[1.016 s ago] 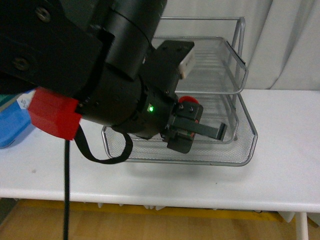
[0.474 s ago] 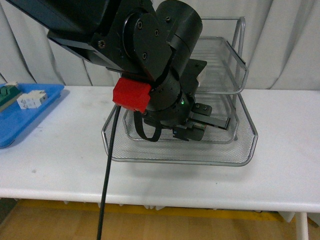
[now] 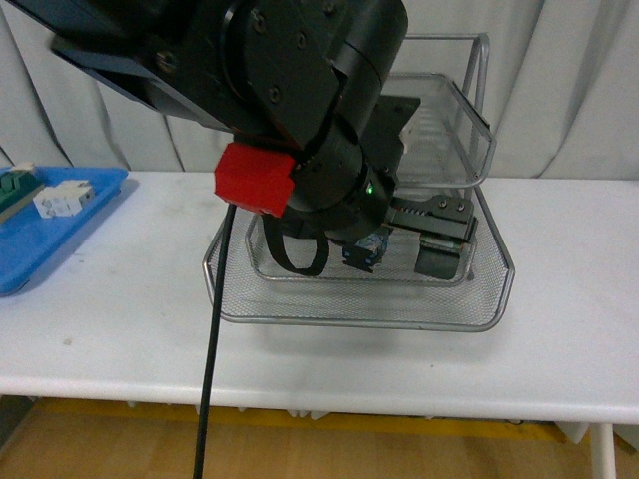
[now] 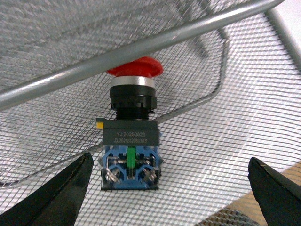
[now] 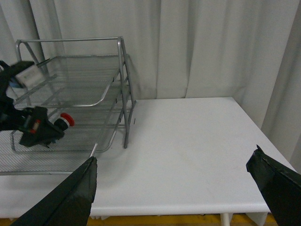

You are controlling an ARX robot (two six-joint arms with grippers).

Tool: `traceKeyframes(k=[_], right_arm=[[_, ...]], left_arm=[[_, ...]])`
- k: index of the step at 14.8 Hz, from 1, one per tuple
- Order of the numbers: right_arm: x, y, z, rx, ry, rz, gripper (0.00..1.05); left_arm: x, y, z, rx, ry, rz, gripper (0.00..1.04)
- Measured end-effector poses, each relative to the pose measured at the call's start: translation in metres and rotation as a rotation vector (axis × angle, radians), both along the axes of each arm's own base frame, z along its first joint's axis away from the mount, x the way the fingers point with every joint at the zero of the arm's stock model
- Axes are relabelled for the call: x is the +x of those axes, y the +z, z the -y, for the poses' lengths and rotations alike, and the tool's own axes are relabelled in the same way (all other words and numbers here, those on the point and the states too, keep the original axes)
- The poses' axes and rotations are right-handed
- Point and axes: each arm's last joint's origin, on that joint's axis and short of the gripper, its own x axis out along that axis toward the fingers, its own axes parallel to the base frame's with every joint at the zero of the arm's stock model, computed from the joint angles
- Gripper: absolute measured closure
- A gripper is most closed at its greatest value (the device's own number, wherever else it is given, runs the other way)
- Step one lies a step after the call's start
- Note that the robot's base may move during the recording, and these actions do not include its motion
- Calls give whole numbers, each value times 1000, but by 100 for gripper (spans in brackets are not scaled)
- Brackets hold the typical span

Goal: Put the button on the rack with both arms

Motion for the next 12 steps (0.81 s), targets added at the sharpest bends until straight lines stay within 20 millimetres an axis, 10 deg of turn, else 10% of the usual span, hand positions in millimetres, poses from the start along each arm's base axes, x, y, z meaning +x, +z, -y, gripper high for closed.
traceKeyframes(k=[3, 7, 9, 12], right_arm=[[0, 0, 0, 0, 0, 0, 6], [0, 0, 0, 0, 0, 0, 6], [0, 0, 0, 0, 3, -1, 6], [0, 0, 0, 0, 3, 0, 6]], left_arm=[[-51, 54, -29, -121, -19, 194, 7], [-137, 49, -94, -93, 45, 272, 8], [-176, 42, -147, -126, 432, 680, 35], [-221, 31, -195, -156, 497, 757, 79]])
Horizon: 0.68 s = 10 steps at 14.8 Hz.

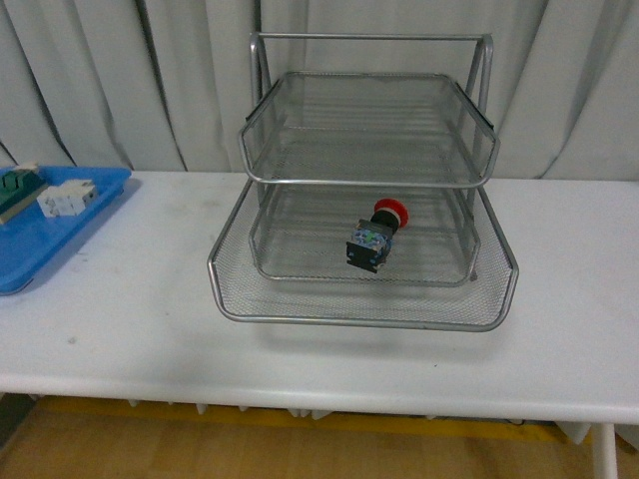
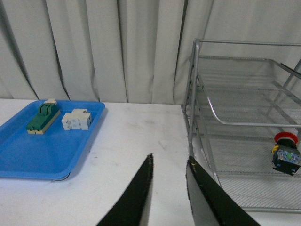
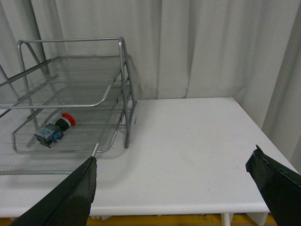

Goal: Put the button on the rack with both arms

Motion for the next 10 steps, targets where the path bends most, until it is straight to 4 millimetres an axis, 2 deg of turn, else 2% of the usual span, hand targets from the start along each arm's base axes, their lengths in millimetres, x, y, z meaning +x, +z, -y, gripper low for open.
traceKeyframes(k=[1, 2, 5, 10], right_arm=[[0, 0, 0, 0, 0, 0, 6], [0, 0, 0, 0, 0, 0, 6], [0, 0, 0, 0, 0, 0, 6], [0, 0, 0, 0, -1, 1, 6]], left_arm=[[-6, -3, -6, 0, -2, -2, 93], [-12, -6, -10, -1, -3, 0, 103], [-26, -12, -20, 2, -4, 0, 103], [-33, -21, -34, 1, 22, 4, 103]])
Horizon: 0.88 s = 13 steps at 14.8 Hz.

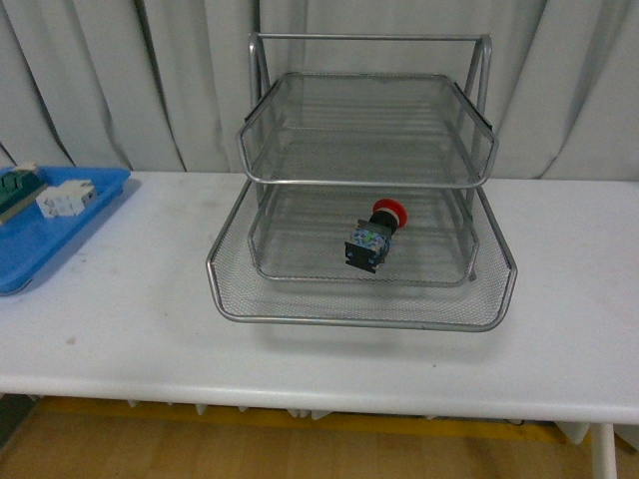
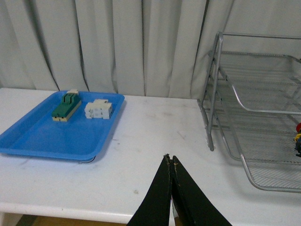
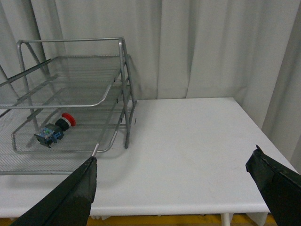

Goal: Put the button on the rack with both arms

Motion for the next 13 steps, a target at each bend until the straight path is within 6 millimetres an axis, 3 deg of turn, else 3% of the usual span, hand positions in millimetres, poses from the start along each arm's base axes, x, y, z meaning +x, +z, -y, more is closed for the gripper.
traceKeyframes(k=[13], right_arm=[[0, 0, 0, 0, 1, 0, 6]], left_arm=[[-23, 3, 2, 1, -28, 19, 103]])
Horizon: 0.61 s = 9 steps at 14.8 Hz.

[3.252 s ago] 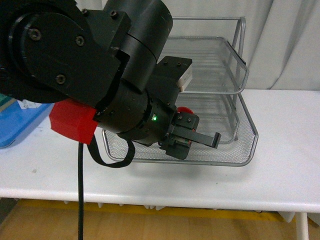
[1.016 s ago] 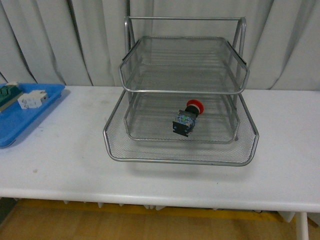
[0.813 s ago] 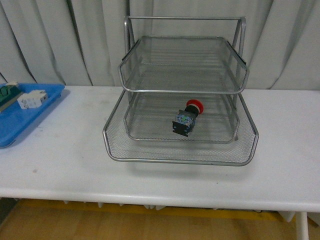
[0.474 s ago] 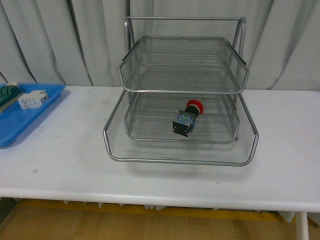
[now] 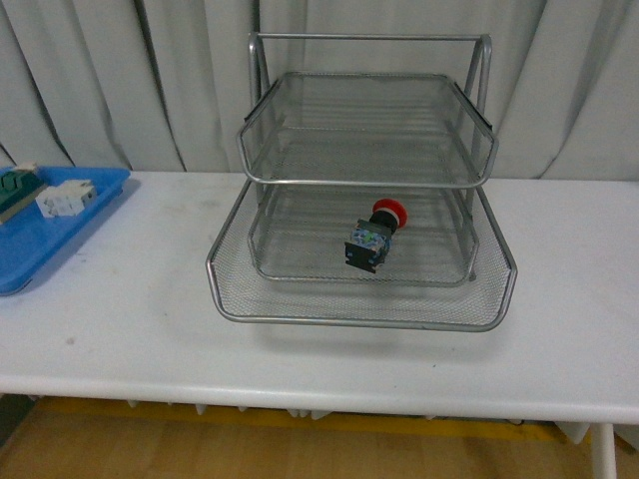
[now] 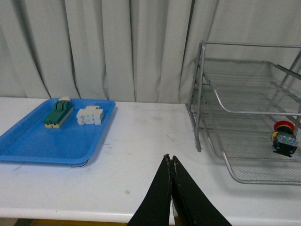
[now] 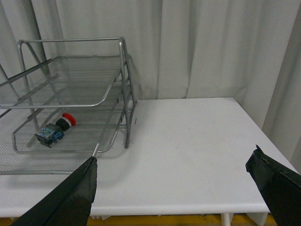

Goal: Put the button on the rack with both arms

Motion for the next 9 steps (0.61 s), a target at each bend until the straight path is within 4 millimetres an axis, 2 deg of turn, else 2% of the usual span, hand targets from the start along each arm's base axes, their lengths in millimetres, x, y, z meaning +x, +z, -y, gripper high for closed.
traceKeyframes(k=[1, 2, 9], right_arm=[[0, 0, 0, 0, 0, 0, 6], [0, 0, 0, 0, 0, -1, 6], [0, 0, 0, 0, 0, 0, 6]], left_arm=[[-5, -5, 0, 0, 0, -43, 103], [-10, -3, 0, 0, 0, -14, 103], [-10, -4, 0, 0, 0, -14, 103]])
